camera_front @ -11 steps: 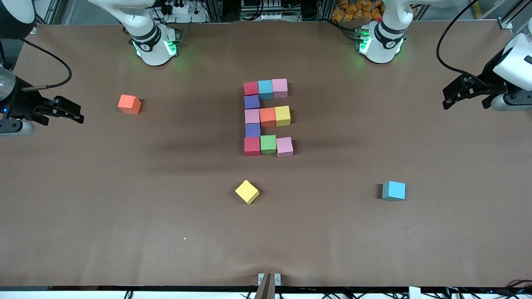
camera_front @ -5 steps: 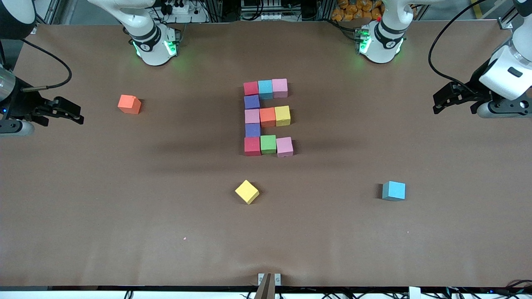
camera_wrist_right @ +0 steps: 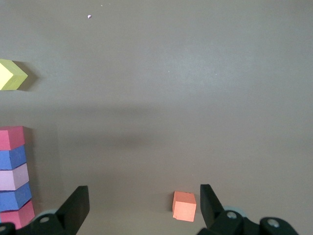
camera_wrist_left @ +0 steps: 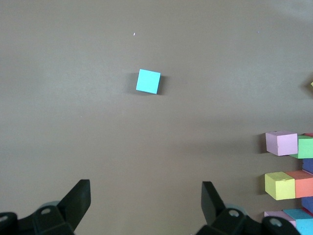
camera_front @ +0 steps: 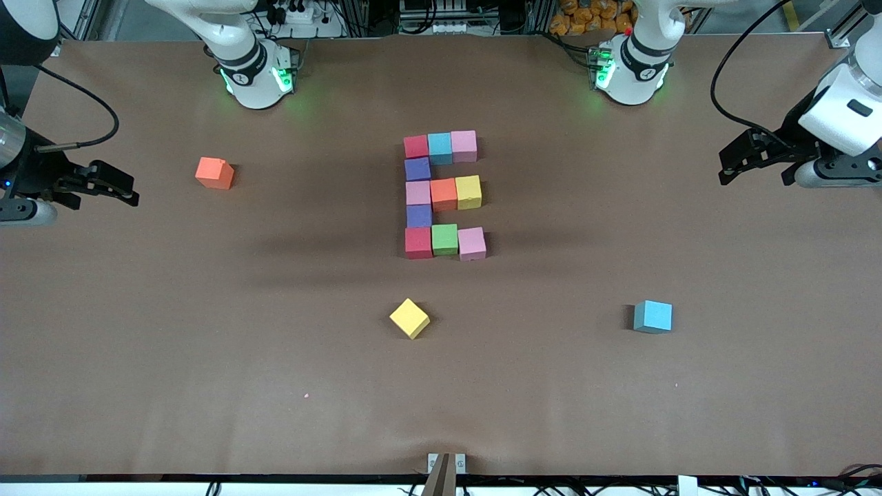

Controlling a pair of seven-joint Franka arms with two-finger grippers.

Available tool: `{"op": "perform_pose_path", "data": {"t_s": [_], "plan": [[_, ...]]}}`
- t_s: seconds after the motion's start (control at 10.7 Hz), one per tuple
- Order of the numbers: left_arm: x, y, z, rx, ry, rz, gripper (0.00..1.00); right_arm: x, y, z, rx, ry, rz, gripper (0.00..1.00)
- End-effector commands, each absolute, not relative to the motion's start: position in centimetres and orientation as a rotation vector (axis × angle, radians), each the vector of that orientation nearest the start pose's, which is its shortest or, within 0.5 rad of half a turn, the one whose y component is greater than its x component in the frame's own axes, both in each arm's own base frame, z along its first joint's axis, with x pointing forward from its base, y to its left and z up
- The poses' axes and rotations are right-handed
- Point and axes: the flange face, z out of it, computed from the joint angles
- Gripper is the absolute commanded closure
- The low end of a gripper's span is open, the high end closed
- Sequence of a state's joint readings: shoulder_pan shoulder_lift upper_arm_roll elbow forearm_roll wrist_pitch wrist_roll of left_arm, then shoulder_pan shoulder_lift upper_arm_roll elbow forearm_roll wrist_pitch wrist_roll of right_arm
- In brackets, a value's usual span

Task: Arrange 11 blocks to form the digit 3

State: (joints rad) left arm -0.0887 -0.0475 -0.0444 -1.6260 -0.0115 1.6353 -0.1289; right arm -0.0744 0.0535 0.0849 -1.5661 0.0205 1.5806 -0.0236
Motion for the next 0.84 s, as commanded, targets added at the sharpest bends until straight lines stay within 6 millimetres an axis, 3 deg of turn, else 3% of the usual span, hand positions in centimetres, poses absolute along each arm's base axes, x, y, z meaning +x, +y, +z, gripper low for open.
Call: {"op": "perform_pose_path", "data": {"t_s": [0.0, 0.75], "plan": [[53.64, -7.18, 63.60, -3.177, 0.001, -0.086, 0.00, 57.02, 0.65, 59.83, -3.111, -0.044, 0.052, 0.00], [53.58, -7.08, 63.52, -3.175, -0.003, -0.074, 0.00, 57.04, 0.56, 59.84, -3.111, -0.042, 0.049, 0.00]]}}
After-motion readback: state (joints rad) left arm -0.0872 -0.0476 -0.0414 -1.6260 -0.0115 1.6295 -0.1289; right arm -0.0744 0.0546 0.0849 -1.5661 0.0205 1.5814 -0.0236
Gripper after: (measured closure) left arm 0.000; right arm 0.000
